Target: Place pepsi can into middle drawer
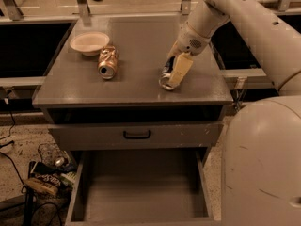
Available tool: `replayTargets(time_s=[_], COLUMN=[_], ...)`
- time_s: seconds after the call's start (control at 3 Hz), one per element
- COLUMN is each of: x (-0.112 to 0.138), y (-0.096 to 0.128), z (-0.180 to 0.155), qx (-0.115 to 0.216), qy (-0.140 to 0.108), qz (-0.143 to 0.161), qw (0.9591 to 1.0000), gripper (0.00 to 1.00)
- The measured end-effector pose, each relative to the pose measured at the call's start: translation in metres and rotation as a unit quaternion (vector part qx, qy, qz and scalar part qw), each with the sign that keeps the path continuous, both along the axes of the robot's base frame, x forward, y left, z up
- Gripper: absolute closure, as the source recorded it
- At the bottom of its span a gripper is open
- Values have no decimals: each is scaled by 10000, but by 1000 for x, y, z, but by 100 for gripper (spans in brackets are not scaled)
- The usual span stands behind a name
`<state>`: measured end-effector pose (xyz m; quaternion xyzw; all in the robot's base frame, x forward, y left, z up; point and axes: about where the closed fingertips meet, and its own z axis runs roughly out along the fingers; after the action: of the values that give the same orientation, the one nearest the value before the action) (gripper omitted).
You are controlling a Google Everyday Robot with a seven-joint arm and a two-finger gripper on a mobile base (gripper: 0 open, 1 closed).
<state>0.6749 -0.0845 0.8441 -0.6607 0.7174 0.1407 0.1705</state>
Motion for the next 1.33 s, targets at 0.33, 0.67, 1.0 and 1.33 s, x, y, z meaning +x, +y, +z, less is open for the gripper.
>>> replayTargets(time_s=[0.33,0.67,1.0,1.33], x=[0,0,4,-4], y=[0,0,3,-2], z=[0,0,-2,24], qx=[0,0,43,82], qy=[0,0,-3,-398], qz=[0,0,-51,-133], qw=[10000,10000,10000,9991], gripper=[85,100,100,100])
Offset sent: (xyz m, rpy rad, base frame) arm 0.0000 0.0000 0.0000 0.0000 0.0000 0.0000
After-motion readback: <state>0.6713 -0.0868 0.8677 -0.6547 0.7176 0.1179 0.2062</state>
